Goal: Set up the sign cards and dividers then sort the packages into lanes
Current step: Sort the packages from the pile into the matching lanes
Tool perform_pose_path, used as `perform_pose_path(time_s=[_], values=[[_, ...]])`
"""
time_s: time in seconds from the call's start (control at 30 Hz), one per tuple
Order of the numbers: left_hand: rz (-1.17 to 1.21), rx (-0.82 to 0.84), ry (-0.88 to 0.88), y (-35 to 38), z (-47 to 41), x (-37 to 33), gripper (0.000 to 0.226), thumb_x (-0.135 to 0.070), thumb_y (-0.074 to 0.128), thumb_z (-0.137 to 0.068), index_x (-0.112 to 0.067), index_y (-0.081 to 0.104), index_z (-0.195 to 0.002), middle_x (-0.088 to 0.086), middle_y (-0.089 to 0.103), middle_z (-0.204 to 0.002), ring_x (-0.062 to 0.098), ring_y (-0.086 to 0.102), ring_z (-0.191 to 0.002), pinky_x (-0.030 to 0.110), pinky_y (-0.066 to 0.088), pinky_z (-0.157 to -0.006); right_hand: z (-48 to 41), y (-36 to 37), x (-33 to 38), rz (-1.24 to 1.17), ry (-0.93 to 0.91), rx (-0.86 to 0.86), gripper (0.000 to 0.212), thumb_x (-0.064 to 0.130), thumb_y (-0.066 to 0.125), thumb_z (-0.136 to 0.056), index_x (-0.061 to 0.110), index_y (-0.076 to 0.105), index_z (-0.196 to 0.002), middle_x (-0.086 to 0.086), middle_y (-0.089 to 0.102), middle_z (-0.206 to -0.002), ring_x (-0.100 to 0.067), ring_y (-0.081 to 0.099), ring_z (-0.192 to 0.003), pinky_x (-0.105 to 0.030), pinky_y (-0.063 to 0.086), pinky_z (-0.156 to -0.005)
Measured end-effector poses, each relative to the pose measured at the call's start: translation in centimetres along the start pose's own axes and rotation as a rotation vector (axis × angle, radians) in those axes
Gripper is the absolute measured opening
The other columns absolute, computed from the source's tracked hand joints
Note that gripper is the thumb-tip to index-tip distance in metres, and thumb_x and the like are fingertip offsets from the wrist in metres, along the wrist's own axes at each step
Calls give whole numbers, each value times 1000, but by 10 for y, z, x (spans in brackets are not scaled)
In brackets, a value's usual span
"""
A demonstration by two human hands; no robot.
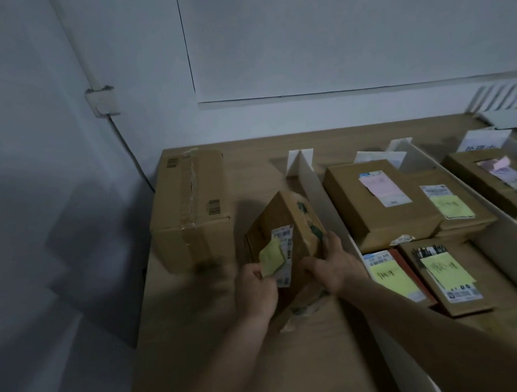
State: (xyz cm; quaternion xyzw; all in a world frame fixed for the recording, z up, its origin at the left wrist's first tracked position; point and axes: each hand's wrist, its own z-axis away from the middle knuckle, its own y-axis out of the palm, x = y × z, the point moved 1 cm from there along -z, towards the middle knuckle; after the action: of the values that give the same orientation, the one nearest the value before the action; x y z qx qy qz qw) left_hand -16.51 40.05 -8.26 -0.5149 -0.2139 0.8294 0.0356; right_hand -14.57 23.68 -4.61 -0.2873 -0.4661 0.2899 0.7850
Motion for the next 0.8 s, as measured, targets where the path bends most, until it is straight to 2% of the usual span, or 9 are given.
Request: perform_pose_path(time_s=[0.1, 0.2, 0.23, 0.33, 0.43, 0.53, 0.63, 0.7, 0.8], values=[[-2, 51, -108, -5, 7, 19, 38, -24, 59, -96, -19, 51, -133, 3, 56, -122, 24, 55, -109, 37, 49, -89, 14, 3, -10, -136, 43, 52, 86, 54, 65, -81, 33, 23, -152, -9, 58, -132, -38, 56, -118, -44, 45, -103], [30, 74, -180, -10, 18, 40, 53, -26, 60, -96, -19, 42, -145, 7, 53, -135, 29, 54, -122, 44, 47, -100, 25, 11, -27, -321, 123, 116, 102, 59, 68, -58, 29, 33, -149, -8, 60, -125, -35, 60, -111, -49, 50, -102], [41, 87, -213, -11, 21, 46, 54, -25, 59, -96, -19, 41, -146, 7, 53, -135, 29, 53, -122, 45, 47, -101, 28, 14, -34, -368, 145, 135, 99, 56, 69, -60, 27, 36, -149, -8, 60, -123, -34, 60, -109, -49, 51, -101], [87, 121, -283, -15, 33, 62, 42, -23, 57, -97, -18, 47, -137, 2, 56, -113, 21, 55, -103, 38, 45, -83, 37, 23, -53, -462, 173, 198, 73, 33, 69, -86, 18, 37, -150, -10, 60, -118, -32, 62, -104, -43, 55, -93], [91, 103, -317, -15, 44, 79, 34, -23, 57, -96, -18, 52, -129, 0, 57, -104, 15, 54, -90, 32, 41, -66, 50, 34, -69, -526, 209, 240, 62, 22, 67, -87, 13, 43, -143, -16, 62, -116, -34, 64, -101, -38, 58, -79], [52, 65, -340, -16, 57, 93, 33, -22, 59, -94, -16, 56, -126, 2, 61, -102, 15, 58, -89, 32, 44, -67, 61, 47, -87, -485, 242, 276, 52, 23, 66, -71, 4, 63, -119, -21, 71, -105, -41, 68, -97, -49, 59, -80], [45, 53, -349, -20, 66, 108, 39, -26, 64, -91, -15, 56, -128, 2, 60, -103, 17, 58, -91, 34, 47, -74, 68, 61, -98, -430, 227, 315, 31, 20, 65, -82, 5, 73, -108, -15, 74, -100, -32, 69, -93, -40, 60, -80], [30, 50, -345, -25, 69, 115, 48, -31, 67, -88, -14, 55, -131, 4, 61, -110, 20, 59, -96, 33, 46, -72, 67, 75, -104, -395, 211, 337, 42, 31, 68, -71, 15, 74, -109, -11, 75, -102, -30, 70, -95, -44, 59, -87], [12, 80, -319, -28, 69, 123, 50, -36, 70, -86, -16, 57, -130, 0, 62, -110, 14, 58, -92, 29, 40, -62, 63, 95, -109, -372, 169, 347, 59, 44, 74, -61, 24, 66, -117, -5, 73, -108, -27, 69, -99, -47, 57, -92]])
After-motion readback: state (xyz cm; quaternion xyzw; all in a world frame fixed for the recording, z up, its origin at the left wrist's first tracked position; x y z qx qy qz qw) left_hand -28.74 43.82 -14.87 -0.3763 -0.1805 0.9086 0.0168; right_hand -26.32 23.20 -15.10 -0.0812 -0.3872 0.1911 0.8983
